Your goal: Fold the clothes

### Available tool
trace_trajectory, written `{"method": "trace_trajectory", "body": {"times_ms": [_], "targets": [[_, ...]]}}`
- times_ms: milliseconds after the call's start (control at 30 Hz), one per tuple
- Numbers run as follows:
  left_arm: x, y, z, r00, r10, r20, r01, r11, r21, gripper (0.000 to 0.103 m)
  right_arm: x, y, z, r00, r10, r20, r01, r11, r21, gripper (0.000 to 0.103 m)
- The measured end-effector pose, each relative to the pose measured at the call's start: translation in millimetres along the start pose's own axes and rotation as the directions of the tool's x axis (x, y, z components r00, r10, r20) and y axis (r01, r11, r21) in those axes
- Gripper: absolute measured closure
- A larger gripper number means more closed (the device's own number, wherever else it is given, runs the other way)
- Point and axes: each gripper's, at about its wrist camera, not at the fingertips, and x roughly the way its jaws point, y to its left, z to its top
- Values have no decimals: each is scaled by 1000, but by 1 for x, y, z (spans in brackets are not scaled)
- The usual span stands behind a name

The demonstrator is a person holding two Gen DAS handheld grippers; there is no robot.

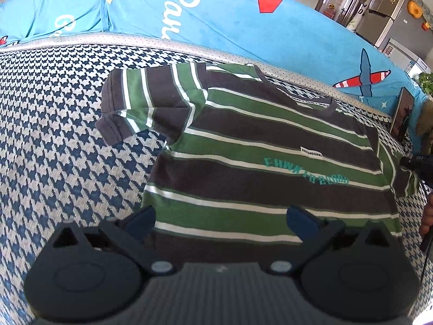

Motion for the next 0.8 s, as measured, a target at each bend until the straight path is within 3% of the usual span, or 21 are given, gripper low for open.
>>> {"method": "trace_trajectory", "body": {"times_ms": [167, 267, 367, 433, 533, 800], "targets": [[-1, 5, 0, 1000, 6, 5, -6, 1000, -15, 0, -39, 53, -2, 984, 79, 161, -49, 982, -181, 90], [-1, 6, -1, 1000, 8, 4, -8, 1000, -19, 0, -52, 93, -23, 968, 171, 182, -96, 928, -361, 90], [0, 6, -1, 1000, 13, 6, -13, 1000, -22, 0, -51, 127, -52, 958, 275, 82, -196, 838, -510, 89], [0, 7, 0, 1000, 18, 11, -18, 999, -29, 0, -50, 139, -63, 949, 316, -5, -275, 818, -505, 88], [-1, 10, 2, 1000, 28, 14, -27, 999, -46, 0, -56, 149, -75, 911, 396, -119, -402, 781, -479, 86], [-1, 15, 8, 998, 60, 22, -59, 995, -77, 0, -80, 172, -116, 896, 379, -231, -443, 714, -543, 77]]}}
